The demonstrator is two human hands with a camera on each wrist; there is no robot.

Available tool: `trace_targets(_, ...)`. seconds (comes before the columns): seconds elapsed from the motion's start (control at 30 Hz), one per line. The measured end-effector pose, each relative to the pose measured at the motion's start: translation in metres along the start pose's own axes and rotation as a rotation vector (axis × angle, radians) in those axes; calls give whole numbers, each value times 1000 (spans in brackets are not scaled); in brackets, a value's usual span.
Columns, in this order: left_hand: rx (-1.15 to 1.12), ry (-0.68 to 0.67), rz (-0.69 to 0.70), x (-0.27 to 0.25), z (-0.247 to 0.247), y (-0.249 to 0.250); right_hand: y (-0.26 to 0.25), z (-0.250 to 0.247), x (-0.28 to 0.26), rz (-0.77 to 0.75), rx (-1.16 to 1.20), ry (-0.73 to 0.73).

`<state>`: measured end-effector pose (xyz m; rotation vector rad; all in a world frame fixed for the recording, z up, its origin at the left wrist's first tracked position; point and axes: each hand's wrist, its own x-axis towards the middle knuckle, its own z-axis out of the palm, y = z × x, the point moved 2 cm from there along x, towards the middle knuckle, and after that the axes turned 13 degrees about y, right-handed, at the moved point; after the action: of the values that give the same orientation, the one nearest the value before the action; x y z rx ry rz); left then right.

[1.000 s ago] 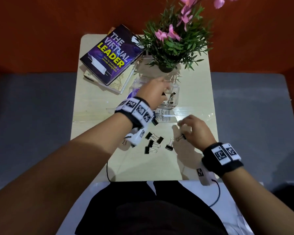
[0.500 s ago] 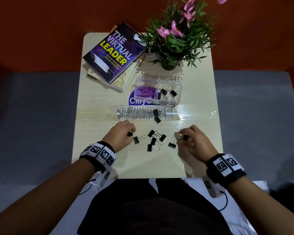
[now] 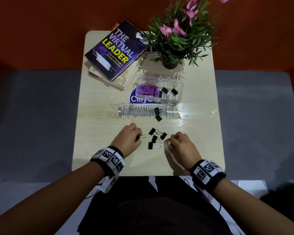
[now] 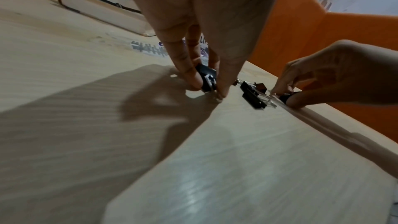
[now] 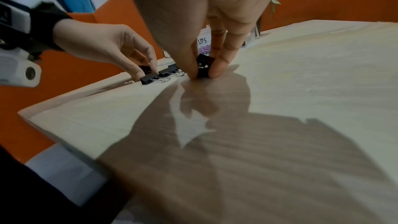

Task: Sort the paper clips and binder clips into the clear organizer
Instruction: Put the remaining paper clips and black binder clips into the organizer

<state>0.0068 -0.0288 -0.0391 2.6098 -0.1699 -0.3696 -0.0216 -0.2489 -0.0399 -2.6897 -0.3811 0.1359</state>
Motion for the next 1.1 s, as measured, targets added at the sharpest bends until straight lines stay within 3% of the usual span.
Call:
trace_targets(0.1,6,0,-40,6,-3,5,0,0,11,-18,-28,18)
trace_targets(0.27,-101,87,-40,31,-28,30,11,-12,28,231,257,128)
trace_targets(0.43,-227,270,49,100,-62,79,10,-55,60,468,580,343)
trace_targets(0.57,-155,260,70,141,-69,97,3,-89,112,452,605,480)
trace_targets(0.67,-84,272,79,135,-71,87,3,-92,145,427,534,465)
trace_targets(0.77,-89,268,104,97,-61,68,3,-84,158,327,362,324)
trace_targets(0.9,-24,-60,229,38,-28,48,-8,-71,139,47,182,247)
trace_targets(0.97,95,-222,345,24,-10,44,-15,-57,126,-116,161,127)
trace_targets(1.1,286,-287,471,20,5,43,-18,-20,112,-306,41,-162)
